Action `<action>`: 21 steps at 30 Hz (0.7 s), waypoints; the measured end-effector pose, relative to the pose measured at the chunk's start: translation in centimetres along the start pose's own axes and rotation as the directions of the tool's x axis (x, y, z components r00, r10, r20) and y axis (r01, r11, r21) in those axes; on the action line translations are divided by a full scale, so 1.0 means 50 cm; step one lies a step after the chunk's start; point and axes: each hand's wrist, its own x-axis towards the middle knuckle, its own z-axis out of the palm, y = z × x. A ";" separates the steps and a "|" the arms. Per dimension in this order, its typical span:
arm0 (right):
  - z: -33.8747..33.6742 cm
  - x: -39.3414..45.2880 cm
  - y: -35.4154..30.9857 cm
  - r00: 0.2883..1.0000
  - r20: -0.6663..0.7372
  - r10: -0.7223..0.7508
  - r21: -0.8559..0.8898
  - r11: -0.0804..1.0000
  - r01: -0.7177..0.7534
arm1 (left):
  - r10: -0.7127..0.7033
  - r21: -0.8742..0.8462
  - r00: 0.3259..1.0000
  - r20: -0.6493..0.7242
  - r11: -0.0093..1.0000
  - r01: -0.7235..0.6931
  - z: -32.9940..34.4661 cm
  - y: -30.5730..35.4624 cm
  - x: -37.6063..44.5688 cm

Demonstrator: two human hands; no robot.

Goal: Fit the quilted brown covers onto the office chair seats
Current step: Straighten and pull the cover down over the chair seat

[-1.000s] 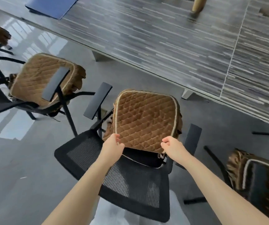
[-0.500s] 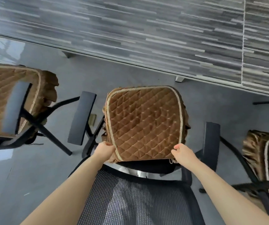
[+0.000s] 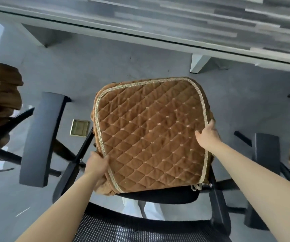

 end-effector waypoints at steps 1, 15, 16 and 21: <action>0.003 0.013 -0.003 1.000 -0.004 0.020 0.034 0.999 -0.020 | -0.019 -0.027 1.000 0.000 0.999 0.019 0.005 -0.002 0.004; -0.007 -0.021 -0.007 0.999 -0.049 0.022 -0.041 0.999 -0.024 | 0.223 0.176 0.952 -0.212 0.966 -0.187 -0.033 0.033 0.016; 0.000 -0.039 0.003 0.998 -0.068 -0.004 -0.073 0.997 -0.001 | 0.238 0.170 0.944 -0.227 0.964 -0.202 -0.037 0.042 0.015; 0.032 -0.112 0.067 0.997 -0.076 -0.022 -0.171 0.985 0.009 | 0.307 0.193 0.927 -0.216 0.944 -0.267 -0.036 0.070 0.012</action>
